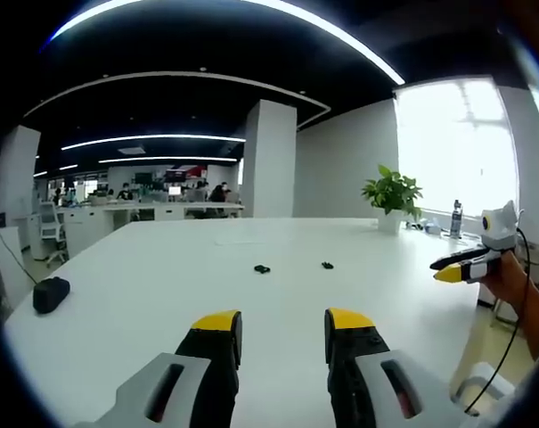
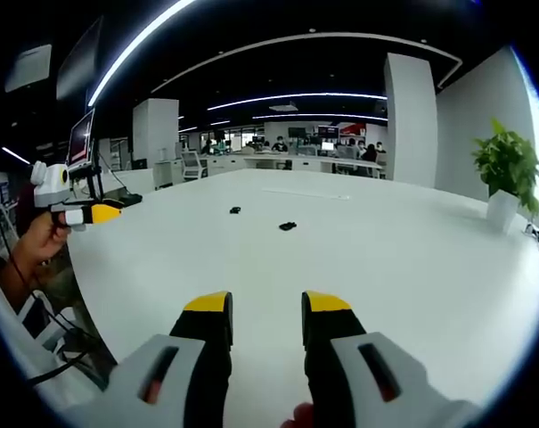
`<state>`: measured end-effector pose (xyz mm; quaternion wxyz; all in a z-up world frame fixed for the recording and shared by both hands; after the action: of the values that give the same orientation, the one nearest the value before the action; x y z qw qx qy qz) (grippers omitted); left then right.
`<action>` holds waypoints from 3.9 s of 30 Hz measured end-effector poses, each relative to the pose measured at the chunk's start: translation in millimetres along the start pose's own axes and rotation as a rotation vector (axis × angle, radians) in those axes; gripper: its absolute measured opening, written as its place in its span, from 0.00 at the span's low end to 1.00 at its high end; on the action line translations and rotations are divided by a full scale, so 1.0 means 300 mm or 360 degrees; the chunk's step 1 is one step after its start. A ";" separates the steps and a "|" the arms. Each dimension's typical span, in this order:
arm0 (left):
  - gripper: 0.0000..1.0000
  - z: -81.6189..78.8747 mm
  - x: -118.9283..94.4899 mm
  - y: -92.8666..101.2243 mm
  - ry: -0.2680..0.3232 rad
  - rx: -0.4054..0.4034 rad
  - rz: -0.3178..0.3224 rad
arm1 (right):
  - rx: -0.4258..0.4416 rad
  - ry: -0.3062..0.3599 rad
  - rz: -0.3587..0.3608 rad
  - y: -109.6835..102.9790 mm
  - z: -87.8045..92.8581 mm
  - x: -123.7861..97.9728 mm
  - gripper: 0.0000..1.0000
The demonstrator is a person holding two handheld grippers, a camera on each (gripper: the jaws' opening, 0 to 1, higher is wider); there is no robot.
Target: Snap the two parts of the plastic buckle together until the buckle closes and remains connected.
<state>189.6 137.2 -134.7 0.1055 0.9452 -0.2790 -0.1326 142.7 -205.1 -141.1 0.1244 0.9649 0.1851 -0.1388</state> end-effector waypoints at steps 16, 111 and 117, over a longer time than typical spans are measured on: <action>0.38 -0.007 0.012 -0.004 0.0004 0.0014 -0.0013 | 0.0006 -0.0026 -0.0014 0.004 0.009 0.016 0.31; 0.37 -0.123 0.338 -0.096 -0.0167 0.0071 0.0047 | -0.0041 -0.0112 -0.0164 0.150 -0.134 0.430 0.31; 0.36 -0.138 0.370 -0.099 -0.0171 0.0064 0.0053 | -0.0056 -0.0125 -0.0185 0.148 -0.146 0.465 0.31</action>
<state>307.1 105.1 -125.0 0.0735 0.9340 -0.3024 -0.1756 294.2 -187.4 -135.9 0.1403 0.9440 0.2383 -0.1803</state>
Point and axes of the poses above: the point that each gripper's makers call its tool centre point, and the gripper's own axes: x roughly forward along the fingers, y roughly to its right, z roughly out of its underside, the point moved 6 cm from there along -x, roughly backward along the fingers, and after that the axes turned 9 degrees about -x, right-handed, at the moved point
